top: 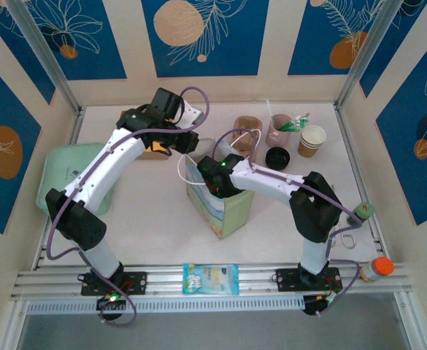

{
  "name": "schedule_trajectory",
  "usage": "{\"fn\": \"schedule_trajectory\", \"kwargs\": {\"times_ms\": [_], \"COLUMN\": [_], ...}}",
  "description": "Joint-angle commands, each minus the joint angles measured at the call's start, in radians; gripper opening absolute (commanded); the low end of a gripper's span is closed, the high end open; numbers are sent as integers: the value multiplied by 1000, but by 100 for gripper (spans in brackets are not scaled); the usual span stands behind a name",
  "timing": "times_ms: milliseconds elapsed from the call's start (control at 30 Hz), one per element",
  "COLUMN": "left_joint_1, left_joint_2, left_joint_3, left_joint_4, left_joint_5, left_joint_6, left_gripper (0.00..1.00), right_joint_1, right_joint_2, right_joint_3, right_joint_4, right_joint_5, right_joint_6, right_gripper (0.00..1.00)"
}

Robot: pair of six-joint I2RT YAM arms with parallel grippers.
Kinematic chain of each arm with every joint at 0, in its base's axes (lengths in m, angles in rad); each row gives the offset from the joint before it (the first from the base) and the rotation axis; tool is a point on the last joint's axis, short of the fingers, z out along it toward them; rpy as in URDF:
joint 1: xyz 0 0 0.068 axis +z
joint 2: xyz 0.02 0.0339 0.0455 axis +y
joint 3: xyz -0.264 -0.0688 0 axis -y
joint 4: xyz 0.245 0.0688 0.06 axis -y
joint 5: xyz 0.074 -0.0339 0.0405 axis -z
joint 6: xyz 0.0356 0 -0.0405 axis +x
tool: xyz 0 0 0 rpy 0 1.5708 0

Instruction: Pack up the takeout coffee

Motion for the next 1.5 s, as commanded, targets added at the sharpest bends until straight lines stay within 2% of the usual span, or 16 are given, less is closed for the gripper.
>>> {"fn": "schedule_trajectory", "kwargs": {"times_ms": [0, 667, 1467], "left_joint_1": [-2, -2, -3], "left_joint_2": [-31, -41, -50], "left_joint_3": [-6, -11, -36], "left_joint_4": [4, 9, 39], "left_joint_5": [-15, -20, -6], "left_joint_6": [12, 12, 2], "left_gripper": [0, 0, 0], "right_joint_1": [-17, -29, -21], "right_joint_2": [45, 84, 86], "right_joint_3": [-30, -91, -167], "right_joint_4": [5, 91, 280], "right_joint_5": [-13, -20, -20], "right_joint_6": [4, 6, -12], "right_gripper": [50, 50, 52]}}
